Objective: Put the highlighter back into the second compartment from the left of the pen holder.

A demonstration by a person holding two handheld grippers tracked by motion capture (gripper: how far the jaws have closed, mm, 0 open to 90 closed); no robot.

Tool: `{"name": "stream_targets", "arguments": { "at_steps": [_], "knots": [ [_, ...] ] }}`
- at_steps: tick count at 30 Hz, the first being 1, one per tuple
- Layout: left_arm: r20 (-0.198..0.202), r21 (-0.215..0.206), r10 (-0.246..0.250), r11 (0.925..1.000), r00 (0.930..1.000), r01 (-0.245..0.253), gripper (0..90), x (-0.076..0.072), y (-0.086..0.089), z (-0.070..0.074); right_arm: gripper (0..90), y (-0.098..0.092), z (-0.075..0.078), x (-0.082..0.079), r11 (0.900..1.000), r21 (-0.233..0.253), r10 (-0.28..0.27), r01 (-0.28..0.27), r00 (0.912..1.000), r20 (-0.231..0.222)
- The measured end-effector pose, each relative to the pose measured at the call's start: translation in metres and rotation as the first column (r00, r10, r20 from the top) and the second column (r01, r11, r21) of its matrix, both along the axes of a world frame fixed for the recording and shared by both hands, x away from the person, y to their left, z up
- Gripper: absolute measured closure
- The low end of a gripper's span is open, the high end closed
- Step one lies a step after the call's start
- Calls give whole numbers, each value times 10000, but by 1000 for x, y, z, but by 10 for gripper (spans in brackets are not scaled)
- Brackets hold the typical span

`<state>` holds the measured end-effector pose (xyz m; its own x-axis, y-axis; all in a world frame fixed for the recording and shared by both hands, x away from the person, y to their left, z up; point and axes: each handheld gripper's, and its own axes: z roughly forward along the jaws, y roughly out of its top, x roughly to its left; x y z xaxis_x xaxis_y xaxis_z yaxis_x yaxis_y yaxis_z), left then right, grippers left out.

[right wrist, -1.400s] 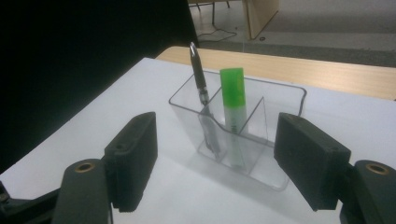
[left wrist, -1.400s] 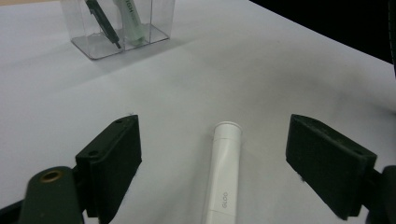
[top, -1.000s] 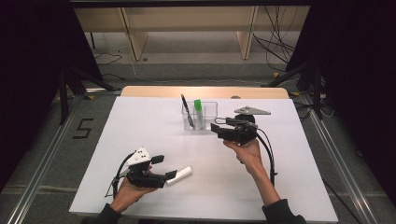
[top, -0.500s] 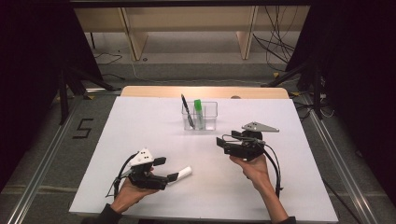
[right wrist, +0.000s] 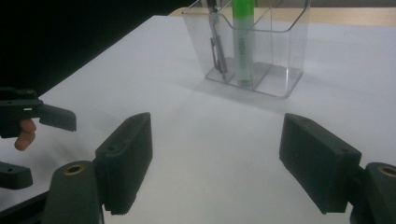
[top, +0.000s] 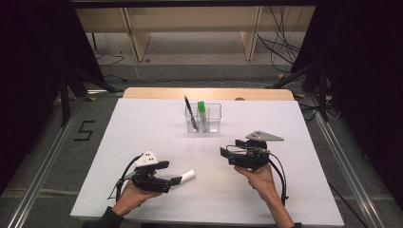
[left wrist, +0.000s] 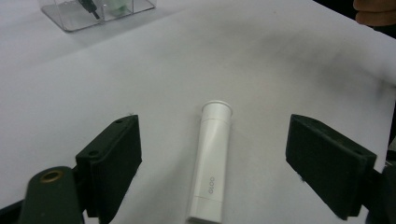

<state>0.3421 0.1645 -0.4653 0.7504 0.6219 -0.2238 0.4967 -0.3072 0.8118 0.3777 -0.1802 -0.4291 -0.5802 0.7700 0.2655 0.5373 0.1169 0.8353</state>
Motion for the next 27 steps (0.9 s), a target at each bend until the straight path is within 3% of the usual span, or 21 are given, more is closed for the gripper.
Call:
{"name": "stream_targets", "arguments": {
  "at_steps": [12, 27],
  "knots": [
    [-268, 411, -229, 9989, 9994, 240, 178, 2, -7, 2, 235, -4, -9, -7, 9995, -248, 164, -170, 9996, -247],
    [-652, 1298, -255, 9910, 9975, 338, 162, 4, -12, 3, 203, -13, -16, -24, 9987, -471, 157, -181, 9986, -497]
  ]
}}
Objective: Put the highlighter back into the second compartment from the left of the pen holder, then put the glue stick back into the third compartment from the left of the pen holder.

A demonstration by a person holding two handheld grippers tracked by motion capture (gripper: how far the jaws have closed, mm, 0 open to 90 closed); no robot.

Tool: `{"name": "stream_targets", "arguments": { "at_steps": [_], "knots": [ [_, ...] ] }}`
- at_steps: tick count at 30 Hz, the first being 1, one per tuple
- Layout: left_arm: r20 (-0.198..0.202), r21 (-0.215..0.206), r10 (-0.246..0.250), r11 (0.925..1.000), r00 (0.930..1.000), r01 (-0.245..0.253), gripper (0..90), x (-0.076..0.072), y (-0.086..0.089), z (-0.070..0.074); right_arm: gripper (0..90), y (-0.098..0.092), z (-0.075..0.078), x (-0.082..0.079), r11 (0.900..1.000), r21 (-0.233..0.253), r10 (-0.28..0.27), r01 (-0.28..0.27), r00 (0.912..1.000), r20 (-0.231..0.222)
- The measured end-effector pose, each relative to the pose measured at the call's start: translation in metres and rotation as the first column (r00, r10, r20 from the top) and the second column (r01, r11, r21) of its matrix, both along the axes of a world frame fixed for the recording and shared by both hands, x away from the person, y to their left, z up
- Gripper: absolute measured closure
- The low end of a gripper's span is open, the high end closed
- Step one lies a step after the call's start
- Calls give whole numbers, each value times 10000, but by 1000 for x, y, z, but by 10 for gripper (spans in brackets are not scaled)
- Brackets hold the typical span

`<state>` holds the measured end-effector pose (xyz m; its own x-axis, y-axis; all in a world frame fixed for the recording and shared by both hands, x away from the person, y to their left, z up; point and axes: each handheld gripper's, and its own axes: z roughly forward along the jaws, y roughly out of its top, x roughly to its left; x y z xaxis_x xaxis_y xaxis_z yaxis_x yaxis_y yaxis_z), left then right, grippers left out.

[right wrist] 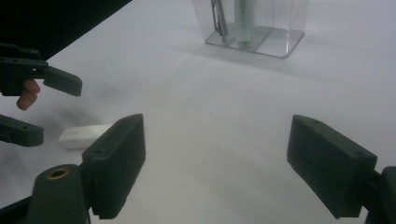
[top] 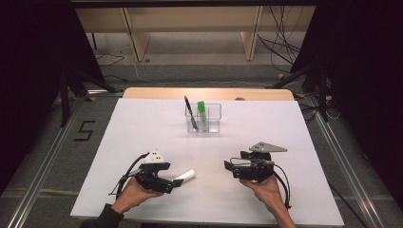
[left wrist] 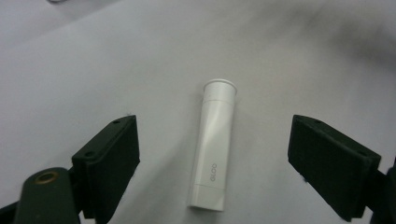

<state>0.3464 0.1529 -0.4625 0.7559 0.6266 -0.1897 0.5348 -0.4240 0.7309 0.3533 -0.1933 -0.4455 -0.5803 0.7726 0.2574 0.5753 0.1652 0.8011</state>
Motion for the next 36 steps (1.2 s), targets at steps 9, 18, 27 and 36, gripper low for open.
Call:
{"name": "stream_targets", "arguments": {
  "at_steps": [9, 18, 27, 36],
  "knots": [
    [-96, 791, -264, 9965, 9996, 271, 160, 0, -9, 1, 202, -12, -6, -13, 9998, 50, -217, 218, 9996, -161],
    [-513, 1425, -714, 9867, 9961, 781, 207, 5, -16, 8, 202, -14, -8, -20, 9998, 28, -183, 184, 9996, -192],
    [-1031, 2453, -1245, 9583, 9868, 1465, 336, 11, -35, 9, 205, -20, -9, -31, 9995, -38, -326, 325, 9993, -178],
    [-1388, 3547, -1369, 9178, 9808, 1783, 463, 16, -40, 11, 207, -21, -11, -39, 9996, -98, -282, 280, 9994, -220]
  ]
}}
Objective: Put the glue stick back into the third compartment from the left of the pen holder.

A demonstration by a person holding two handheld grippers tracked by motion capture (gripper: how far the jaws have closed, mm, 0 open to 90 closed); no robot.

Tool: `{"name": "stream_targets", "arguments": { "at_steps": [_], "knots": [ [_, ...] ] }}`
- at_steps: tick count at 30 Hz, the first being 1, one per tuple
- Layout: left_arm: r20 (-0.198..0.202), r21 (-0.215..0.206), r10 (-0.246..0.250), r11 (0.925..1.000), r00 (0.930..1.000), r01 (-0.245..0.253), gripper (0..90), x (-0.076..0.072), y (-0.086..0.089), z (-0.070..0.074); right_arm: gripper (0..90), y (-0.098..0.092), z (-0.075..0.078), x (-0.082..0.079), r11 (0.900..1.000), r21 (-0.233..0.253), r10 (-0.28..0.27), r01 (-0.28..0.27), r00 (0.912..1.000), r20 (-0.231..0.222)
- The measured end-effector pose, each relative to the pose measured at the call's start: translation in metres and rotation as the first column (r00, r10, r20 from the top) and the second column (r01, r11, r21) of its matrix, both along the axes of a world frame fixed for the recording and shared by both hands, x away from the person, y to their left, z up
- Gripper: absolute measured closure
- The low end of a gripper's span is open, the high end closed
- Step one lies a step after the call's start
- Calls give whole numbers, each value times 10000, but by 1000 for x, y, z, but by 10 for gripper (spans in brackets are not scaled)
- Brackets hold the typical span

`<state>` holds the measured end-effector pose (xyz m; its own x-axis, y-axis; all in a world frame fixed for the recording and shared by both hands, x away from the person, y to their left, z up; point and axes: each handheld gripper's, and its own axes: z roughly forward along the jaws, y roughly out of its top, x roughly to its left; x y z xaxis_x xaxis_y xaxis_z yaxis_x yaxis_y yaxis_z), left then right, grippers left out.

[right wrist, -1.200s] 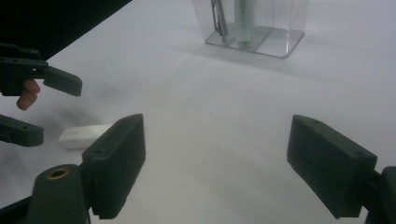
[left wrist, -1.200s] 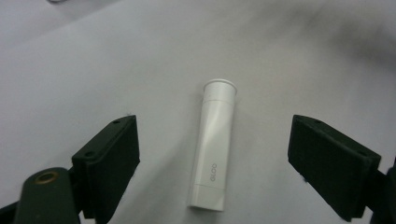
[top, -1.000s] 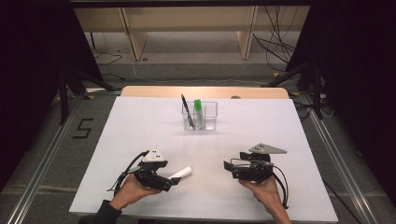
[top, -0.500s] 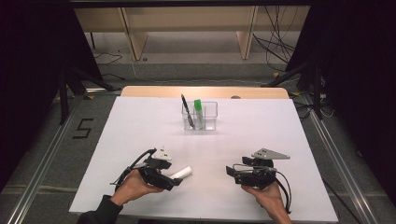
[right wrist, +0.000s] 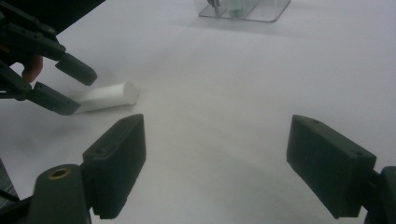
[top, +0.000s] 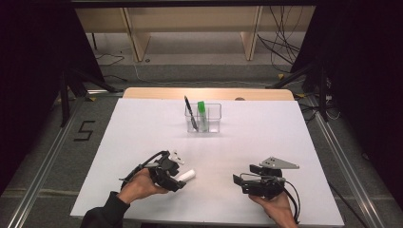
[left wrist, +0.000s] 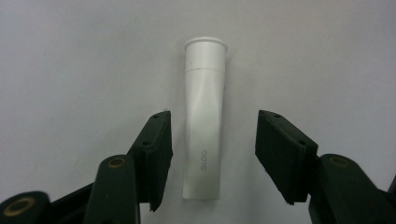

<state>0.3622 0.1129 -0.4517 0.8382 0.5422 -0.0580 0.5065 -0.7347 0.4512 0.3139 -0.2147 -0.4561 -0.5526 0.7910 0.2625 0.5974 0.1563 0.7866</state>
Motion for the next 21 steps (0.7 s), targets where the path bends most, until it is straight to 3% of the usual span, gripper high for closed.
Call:
{"name": "stream_targets", "arguments": {
  "at_steps": [10, 18, 21],
  "knots": [
    [-357, 970, 18, 9953, 9994, 17, 530, 5, -1, -5, 209, 2, -2, -3, 10000, -3, 81, -81, 10000, -49],
    [-548, 1360, -137, 9905, 9984, 210, 591, 8, -2, -11, 212, 4, -3, -3, 9999, -11, 151, -152, 9999, -79],
    [-556, 1313, -134, 9911, 9984, 207, 635, 7, -2, -11, 213, 5, -4, -3, 9998, -37, 192, -193, 9998, -88]
  ]
}}
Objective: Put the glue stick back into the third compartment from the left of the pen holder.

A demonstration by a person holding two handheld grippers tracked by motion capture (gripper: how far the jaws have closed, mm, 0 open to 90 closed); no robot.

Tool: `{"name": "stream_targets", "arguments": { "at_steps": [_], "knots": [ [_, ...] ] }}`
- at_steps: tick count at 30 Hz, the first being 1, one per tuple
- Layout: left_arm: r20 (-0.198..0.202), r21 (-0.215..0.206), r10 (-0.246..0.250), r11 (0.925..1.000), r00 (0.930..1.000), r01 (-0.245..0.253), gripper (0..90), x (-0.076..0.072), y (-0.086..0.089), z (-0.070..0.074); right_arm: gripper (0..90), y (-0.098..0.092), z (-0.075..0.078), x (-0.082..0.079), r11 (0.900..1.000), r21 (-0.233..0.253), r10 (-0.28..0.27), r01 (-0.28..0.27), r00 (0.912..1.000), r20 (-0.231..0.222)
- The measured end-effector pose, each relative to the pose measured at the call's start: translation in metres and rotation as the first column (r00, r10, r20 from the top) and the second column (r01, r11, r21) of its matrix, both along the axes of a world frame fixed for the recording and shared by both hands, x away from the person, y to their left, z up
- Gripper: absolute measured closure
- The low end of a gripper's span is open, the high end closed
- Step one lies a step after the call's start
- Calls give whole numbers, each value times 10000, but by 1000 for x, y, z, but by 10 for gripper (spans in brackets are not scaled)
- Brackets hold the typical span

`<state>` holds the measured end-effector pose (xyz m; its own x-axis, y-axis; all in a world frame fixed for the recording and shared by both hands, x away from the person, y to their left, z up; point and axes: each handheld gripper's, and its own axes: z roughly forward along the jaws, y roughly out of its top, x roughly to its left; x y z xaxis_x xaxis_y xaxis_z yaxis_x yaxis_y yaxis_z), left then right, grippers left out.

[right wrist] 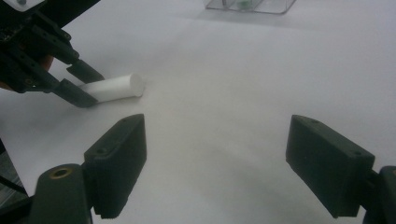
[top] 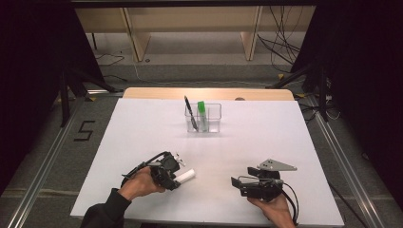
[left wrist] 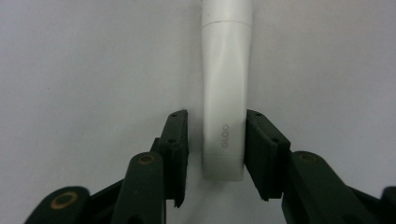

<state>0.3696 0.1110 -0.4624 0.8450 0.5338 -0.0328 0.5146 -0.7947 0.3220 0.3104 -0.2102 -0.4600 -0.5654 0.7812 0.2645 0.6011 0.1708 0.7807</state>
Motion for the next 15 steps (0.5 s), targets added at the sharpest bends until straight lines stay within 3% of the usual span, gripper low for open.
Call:
{"name": "stream_targets", "arguments": {
  "at_steps": [6, 12, 15],
  "knots": [
    [155, 189, -150, 9997, 9998, 147, 703, -3, -3, 0, 215, 1, -1, 0, 10000, -24, 16, -16, 10000, -44],
    [339, -383, 85, 9992, 9994, -72, 706, 0, 3, 2, 215, 3, -1, -1, 10000, -15, 79, -79, 10000, -4],
    [605, -1156, 323, 9930, 9976, -251, 706, -1, 5, 5, 215, 3, -1, -1, 10000, -6, 69, -69, 10000, -5]
  ]
}}
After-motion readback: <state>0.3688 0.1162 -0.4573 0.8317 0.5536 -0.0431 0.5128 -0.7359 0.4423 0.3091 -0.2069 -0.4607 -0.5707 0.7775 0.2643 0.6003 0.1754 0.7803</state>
